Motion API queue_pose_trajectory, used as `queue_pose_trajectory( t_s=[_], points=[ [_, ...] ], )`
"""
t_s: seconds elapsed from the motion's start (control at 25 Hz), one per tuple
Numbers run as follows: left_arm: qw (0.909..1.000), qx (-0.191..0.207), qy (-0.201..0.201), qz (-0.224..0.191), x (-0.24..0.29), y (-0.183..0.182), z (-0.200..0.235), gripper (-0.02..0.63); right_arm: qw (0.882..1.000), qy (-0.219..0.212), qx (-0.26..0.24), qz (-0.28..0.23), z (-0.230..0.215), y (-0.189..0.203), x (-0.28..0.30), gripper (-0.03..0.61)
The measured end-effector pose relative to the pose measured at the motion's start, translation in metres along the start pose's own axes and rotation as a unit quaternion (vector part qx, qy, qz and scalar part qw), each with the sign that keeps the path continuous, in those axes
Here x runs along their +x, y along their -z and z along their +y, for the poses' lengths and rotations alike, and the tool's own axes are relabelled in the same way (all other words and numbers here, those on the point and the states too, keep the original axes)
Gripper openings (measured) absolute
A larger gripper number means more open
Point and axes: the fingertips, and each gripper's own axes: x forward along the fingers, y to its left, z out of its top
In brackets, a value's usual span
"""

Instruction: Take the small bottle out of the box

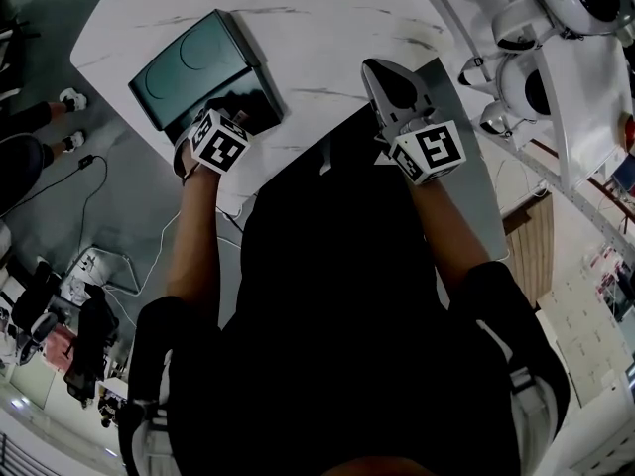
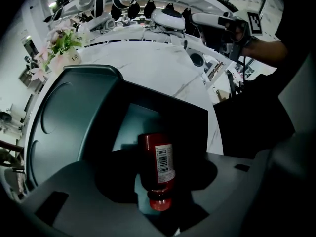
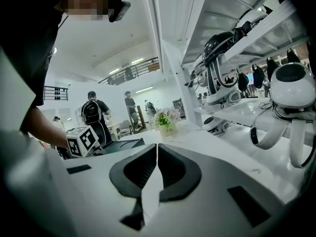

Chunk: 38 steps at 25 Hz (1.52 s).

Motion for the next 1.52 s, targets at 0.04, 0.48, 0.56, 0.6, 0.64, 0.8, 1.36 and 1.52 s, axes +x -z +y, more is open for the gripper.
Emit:
queue_pose_trajectory(
  t_s=[0.04,0.48,0.56,0.6,0.64,0.8,1.36,1.52],
  points=[
    [1.0000,-0.005,-0.004,0.000,0.001,0.000,0.001,0.236,1.000,0.000,0.001,0.000,0.001,0.000,0.000,0.035],
    [0.9977,-0.031,-0.004,-0.061,0.005,-0.005,0.005,0.236,1.000,0.020,-0.012,-0.019,-0.009,-0.015,-0.002,0.035],
    [0.9961,-0.033,-0.009,-0.082,-0.002,-0.005,0.010,0.235,0.999,0.025,-0.021,-0.027,-0.012,-0.026,-0.004,0.035],
    [0.9943,-0.039,-0.012,-0.099,-0.009,-0.005,0.013,0.235,0.999,0.027,-0.027,-0.031,-0.012,-0.032,-0.005,0.035],
    [0.9914,-0.048,-0.013,-0.121,-0.018,-0.008,0.016,0.235,0.998,0.029,-0.033,-0.034,-0.013,-0.037,-0.006,0.035],
    [0.9670,-0.071,-0.026,-0.243,-0.077,-0.029,0.030,0.233,0.996,0.036,-0.052,-0.057,-0.012,-0.064,-0.008,0.035],
    [0.7357,-0.073,-0.129,-0.661,-0.365,-0.041,0.030,0.233,0.976,-0.014,-0.117,-0.186,0.075,-0.179,-0.024,0.035],
    [0.6668,-0.085,-0.147,-0.726,-0.420,-0.012,0.014,0.233,0.969,-0.033,-0.111,-0.218,0.112,-0.205,-0.042,0.035]
  ],
)
